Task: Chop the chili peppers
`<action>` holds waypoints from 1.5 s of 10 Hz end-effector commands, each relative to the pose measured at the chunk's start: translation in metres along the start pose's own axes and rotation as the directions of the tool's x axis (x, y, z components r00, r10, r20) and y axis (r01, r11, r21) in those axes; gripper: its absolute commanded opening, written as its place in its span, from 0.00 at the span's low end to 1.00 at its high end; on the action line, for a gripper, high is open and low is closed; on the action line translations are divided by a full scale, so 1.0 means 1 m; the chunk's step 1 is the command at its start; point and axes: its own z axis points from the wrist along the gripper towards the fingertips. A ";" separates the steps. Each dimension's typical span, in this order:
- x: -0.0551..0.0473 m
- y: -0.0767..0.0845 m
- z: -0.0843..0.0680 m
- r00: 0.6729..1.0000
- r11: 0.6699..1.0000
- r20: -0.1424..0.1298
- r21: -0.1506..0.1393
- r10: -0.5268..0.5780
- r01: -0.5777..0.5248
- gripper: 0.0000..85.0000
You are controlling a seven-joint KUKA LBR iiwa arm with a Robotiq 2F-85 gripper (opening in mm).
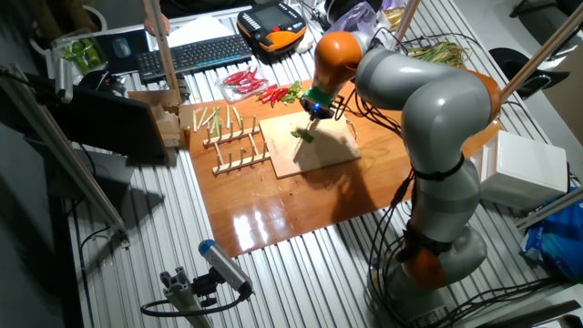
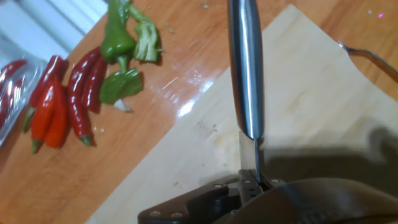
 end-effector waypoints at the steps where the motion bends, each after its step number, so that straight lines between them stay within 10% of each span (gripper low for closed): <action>1: 0.003 -0.001 0.001 0.938 0.938 0.041 0.028 0.344 -0.345 0.00; 15: 0.019 -0.002 0.006 0.960 0.959 0.027 0.047 0.278 -0.279 0.00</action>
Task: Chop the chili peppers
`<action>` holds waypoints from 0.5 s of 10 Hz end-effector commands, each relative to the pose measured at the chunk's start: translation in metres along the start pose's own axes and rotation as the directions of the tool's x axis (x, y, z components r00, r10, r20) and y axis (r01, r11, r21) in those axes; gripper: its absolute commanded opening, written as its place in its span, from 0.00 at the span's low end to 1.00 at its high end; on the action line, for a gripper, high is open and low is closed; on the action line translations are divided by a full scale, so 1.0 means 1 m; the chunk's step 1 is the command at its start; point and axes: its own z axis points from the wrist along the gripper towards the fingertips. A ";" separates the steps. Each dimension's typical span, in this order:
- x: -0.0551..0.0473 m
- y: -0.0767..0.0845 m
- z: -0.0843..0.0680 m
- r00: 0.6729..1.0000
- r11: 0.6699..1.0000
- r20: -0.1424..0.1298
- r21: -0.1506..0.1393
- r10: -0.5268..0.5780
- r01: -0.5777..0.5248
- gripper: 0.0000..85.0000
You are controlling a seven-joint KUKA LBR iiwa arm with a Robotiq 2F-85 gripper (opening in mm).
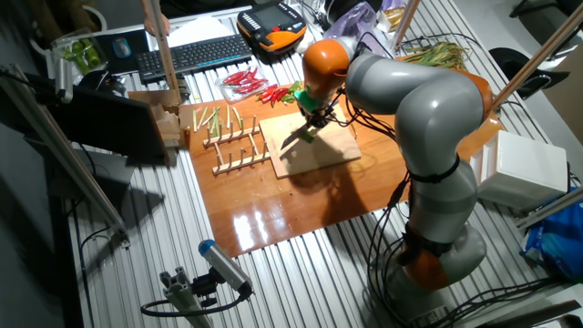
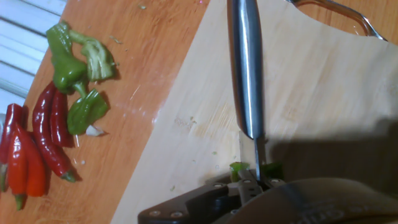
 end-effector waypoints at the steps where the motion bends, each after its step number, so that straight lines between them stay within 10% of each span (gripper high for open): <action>1: 0.000 -0.001 0.000 1.000 1.000 -0.006 0.002 -0.004 0.004 0.00; 5: 0.003 -0.003 0.012 1.000 1.000 0.023 -0.014 -0.006 0.006 0.00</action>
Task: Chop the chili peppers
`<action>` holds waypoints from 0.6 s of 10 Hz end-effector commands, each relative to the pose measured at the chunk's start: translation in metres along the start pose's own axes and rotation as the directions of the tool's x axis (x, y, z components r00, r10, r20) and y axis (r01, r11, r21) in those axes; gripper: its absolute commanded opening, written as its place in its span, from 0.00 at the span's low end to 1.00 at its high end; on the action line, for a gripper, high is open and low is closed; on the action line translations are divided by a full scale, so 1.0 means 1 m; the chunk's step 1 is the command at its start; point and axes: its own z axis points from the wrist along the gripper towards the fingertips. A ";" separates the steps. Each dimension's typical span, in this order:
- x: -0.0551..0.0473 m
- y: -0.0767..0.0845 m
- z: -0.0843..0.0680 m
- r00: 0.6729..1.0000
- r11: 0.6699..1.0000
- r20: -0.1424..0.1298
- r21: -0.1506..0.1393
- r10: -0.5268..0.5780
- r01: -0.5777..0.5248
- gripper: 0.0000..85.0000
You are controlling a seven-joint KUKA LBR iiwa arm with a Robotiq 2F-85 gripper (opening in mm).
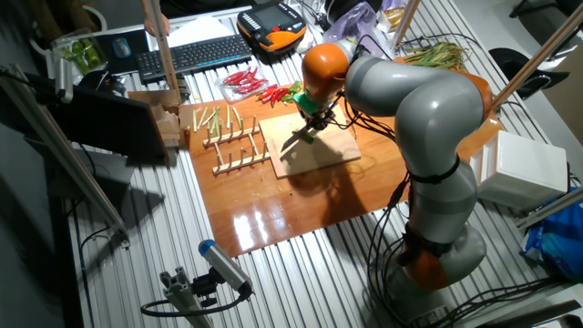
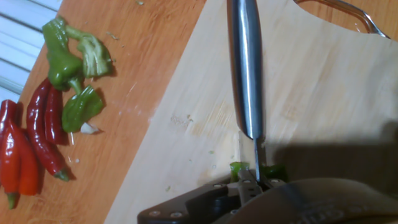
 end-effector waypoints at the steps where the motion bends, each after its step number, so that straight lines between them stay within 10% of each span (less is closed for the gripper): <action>1: 0.001 -0.001 0.003 1.000 1.000 0.008 -0.001 -0.002 0.002 0.00; 6: 0.001 0.000 0.005 0.999 1.000 0.029 -0.026 0.016 -0.015 0.00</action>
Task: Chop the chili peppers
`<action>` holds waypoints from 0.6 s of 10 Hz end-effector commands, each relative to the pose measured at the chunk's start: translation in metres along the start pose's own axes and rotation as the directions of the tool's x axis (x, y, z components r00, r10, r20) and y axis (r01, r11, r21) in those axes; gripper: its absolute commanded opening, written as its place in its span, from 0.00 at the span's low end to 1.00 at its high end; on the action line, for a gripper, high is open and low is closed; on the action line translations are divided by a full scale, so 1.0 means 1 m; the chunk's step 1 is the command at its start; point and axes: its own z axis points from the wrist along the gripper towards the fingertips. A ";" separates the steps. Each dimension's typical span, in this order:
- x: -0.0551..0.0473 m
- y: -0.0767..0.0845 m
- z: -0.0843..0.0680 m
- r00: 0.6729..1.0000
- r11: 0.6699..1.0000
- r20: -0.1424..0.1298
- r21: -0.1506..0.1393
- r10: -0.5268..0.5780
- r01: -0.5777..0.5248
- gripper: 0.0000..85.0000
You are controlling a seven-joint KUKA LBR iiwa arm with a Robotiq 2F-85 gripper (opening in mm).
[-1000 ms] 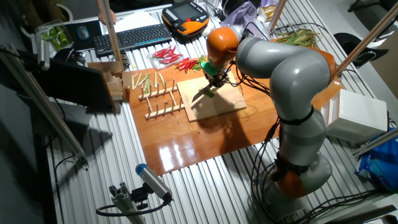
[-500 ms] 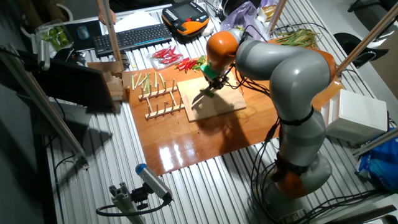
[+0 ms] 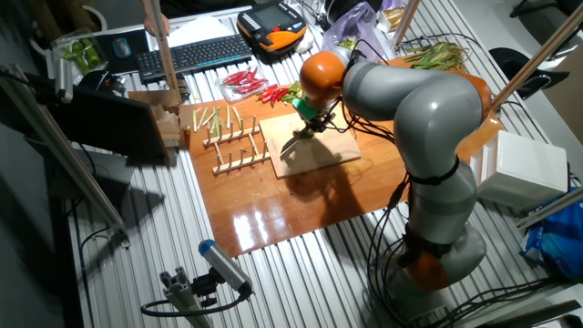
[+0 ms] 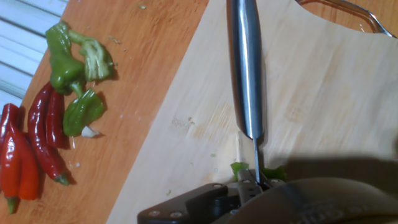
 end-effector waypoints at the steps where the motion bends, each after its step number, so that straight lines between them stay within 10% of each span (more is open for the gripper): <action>1: -0.001 0.002 0.000 1.000 1.000 0.006 -0.008 0.005 -0.005 0.00; 6: -0.011 0.018 0.001 0.999 0.999 0.033 -0.034 0.009 -0.008 0.00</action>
